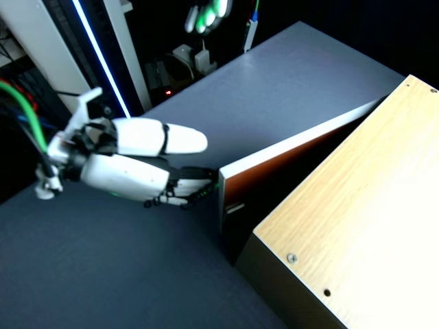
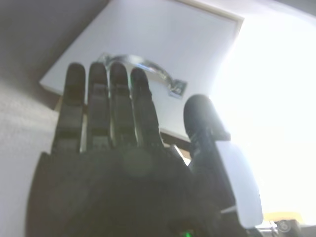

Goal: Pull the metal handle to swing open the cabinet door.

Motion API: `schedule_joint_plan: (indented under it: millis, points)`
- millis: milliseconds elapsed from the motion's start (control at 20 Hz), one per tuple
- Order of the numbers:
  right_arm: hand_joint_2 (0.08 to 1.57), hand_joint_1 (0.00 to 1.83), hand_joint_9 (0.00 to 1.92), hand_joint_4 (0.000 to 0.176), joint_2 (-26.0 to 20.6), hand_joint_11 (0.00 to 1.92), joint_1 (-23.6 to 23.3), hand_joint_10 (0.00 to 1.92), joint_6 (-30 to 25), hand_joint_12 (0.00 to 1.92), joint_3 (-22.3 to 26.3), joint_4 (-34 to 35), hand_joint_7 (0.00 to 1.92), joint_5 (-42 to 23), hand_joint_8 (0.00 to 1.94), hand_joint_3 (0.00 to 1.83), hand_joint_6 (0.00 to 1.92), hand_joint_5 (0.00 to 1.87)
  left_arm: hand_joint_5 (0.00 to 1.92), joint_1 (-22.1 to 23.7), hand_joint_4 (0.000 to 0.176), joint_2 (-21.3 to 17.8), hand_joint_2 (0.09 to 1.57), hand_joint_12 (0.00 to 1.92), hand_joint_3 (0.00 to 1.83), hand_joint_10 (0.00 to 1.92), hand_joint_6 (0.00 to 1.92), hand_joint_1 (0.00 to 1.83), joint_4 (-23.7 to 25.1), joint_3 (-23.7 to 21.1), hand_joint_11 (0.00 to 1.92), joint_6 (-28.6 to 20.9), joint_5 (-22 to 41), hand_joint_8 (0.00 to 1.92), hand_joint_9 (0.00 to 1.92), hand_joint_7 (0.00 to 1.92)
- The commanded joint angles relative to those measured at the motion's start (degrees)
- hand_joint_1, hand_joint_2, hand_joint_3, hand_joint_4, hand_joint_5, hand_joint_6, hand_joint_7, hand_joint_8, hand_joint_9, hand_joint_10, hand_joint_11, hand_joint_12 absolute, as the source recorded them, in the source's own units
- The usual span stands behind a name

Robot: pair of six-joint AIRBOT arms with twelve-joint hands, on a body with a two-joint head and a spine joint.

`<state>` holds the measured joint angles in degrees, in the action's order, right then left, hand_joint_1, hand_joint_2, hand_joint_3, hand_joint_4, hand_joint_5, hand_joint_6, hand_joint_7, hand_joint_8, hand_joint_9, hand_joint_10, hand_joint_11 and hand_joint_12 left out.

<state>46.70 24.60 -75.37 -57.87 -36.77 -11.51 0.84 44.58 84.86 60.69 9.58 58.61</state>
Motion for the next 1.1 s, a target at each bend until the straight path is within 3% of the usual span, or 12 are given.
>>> schedule_joint_plan:
  millis: [0, 600, 900, 1050]
  points:
    - [1.57, 0.00, 0.26, 0.000, -0.8, 0.00, -0.3, 0.00, -0.5, 0.64, 0.0, 1.2, 0.32, -6.5, 0.00, 0.09, 0.00, 0.33, 0.40, 0.5, 0.000, -0.4, 1.57, 0.89, 0.11, 0.00, 0.00, 0.00, -5.6, 0.1, 0.00, 0.5, 1.5, 0.00, 0.39, 0.44]
    - [1.57, 0.00, 0.27, 0.000, -4.2, 0.00, -0.6, 0.00, -0.5, 0.65, -5.5, 1.2, 0.32, -12.0, 0.00, 0.07, 0.00, 0.33, 0.41, 0.5, 0.000, -0.4, 1.57, 0.87, 0.13, 0.00, 0.00, 0.00, -5.6, 0.1, 0.00, 0.5, 1.5, 0.00, 0.38, 0.43]
    - [1.57, 0.00, 0.27, 0.000, -8.2, 0.00, 6.2, 0.00, -0.5, 0.68, -5.1, 1.4, 0.33, -22.5, 0.00, 0.08, 0.00, 0.34, 0.41, 0.5, 0.000, -0.4, 1.57, 0.91, 0.13, 0.00, 0.01, 0.00, -5.6, 0.1, 0.00, 0.5, 1.5, 0.00, 0.39, 0.44]
    - [1.57, 0.00, 0.27, 0.000, -8.9, 0.00, 7.6, 0.00, -0.5, 0.67, -6.4, 2.3, 0.33, -24.6, 0.00, 0.08, 0.00, 0.33, 0.41, 0.5, 0.000, -0.4, 1.57, 0.89, 0.14, 0.00, 0.00, 0.00, -5.6, 0.1, 0.00, 0.5, 1.5, 0.00, 0.39, 0.44]
